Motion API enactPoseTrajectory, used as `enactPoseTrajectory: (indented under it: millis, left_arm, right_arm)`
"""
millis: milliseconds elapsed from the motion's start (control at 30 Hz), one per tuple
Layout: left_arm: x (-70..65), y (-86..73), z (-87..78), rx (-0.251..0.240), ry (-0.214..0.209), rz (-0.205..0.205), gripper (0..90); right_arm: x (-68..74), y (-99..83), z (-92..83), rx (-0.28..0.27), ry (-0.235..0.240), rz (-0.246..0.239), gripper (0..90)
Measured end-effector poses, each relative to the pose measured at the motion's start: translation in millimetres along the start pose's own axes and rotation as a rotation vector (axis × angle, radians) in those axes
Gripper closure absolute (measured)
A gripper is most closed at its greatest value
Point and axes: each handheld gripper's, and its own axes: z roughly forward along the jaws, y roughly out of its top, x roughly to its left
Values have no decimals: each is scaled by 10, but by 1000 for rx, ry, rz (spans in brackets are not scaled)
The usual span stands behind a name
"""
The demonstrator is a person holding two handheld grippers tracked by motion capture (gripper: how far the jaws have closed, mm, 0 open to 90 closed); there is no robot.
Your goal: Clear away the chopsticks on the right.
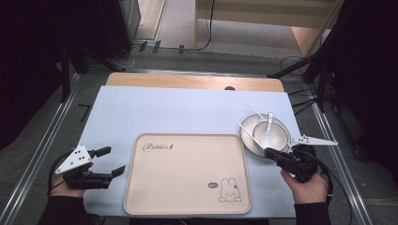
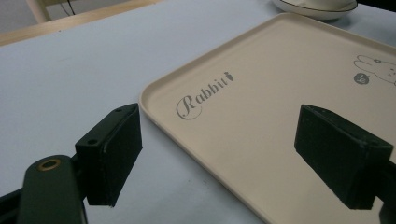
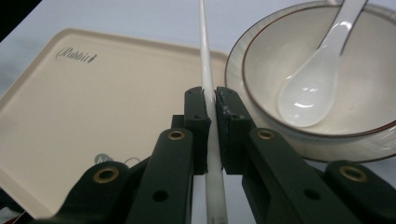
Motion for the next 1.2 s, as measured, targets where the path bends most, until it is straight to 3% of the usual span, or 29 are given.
enactPoseTrajectory:
  millis: [167, 333, 567, 767, 1000, 1200]
  left_arm:
    - [-9, 8, 10, -3, -1, 1, 155]
    - [-14, 16, 11, -2, -4, 4, 155]
    - [-12, 18, 20, -3, -2, 2, 155]
    - [-9, 21, 29, -2, -5, 2, 155]
    - [-6, 19, 32, 1, -6, 3, 155]
    - [-1, 18, 32, 1, -7, 0, 155]
  right_arm:
    - [129, -127, 70, 7, 20, -9, 847]
    - [217, -266, 225, 66, 28, 3, 846]
    - [366, -423, 367, 120, -23, 0, 845]
    - [456, -574, 546, 129, -68, 7, 842]
    - [542, -712, 784, 138, -39, 46, 839]
    - [540, -748, 826, 136, -32, 47, 800]
